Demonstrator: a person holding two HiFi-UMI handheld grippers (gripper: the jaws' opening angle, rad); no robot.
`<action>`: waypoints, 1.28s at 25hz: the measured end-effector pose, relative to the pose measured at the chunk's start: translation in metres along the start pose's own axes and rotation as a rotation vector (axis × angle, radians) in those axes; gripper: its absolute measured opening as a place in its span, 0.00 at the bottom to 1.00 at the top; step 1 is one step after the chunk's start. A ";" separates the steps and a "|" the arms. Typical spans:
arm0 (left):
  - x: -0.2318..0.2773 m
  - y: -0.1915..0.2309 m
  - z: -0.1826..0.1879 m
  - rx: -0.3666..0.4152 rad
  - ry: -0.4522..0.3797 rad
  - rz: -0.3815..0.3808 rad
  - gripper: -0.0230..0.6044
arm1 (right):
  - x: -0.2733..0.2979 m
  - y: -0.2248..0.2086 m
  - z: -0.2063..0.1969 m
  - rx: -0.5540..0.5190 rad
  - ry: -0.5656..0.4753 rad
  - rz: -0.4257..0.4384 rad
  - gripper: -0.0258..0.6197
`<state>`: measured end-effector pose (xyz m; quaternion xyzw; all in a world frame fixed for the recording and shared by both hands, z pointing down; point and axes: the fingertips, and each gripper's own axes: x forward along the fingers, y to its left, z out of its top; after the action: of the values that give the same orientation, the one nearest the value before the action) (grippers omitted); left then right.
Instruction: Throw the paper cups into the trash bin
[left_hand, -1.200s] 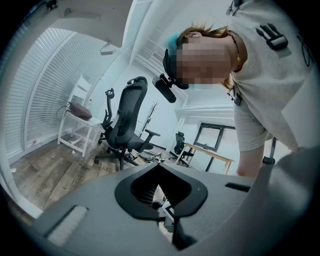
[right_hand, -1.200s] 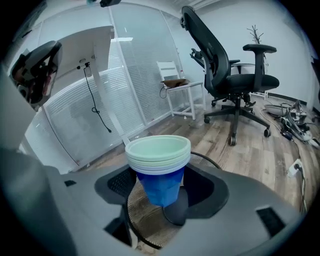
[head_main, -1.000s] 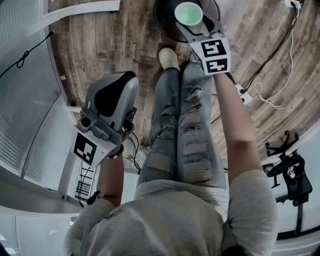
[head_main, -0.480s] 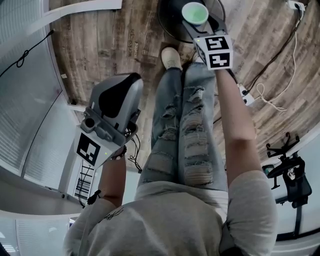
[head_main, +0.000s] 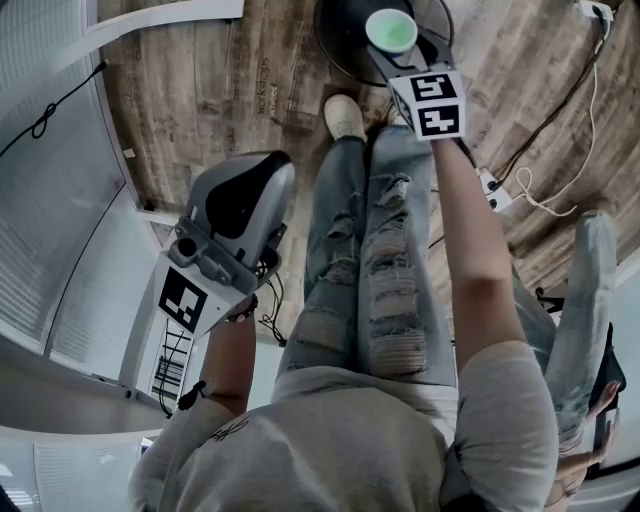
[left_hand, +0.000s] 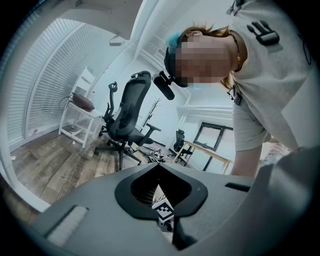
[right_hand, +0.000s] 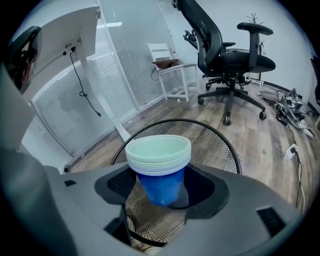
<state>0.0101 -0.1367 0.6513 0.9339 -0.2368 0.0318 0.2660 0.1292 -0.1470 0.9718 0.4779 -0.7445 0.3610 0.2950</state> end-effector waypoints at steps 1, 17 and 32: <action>0.000 0.000 -0.002 -0.001 0.004 -0.001 0.04 | 0.001 0.000 -0.001 0.000 -0.001 0.001 0.50; 0.006 -0.002 -0.008 -0.037 0.007 -0.014 0.04 | -0.001 -0.001 -0.002 0.050 0.007 0.025 0.51; 0.016 -0.010 0.014 0.005 -0.013 -0.044 0.04 | -0.021 0.011 0.030 -0.003 -0.032 0.047 0.51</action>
<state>0.0283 -0.1429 0.6372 0.9397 -0.2179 0.0205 0.2628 0.1236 -0.1576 0.9357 0.4657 -0.7607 0.3590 0.2750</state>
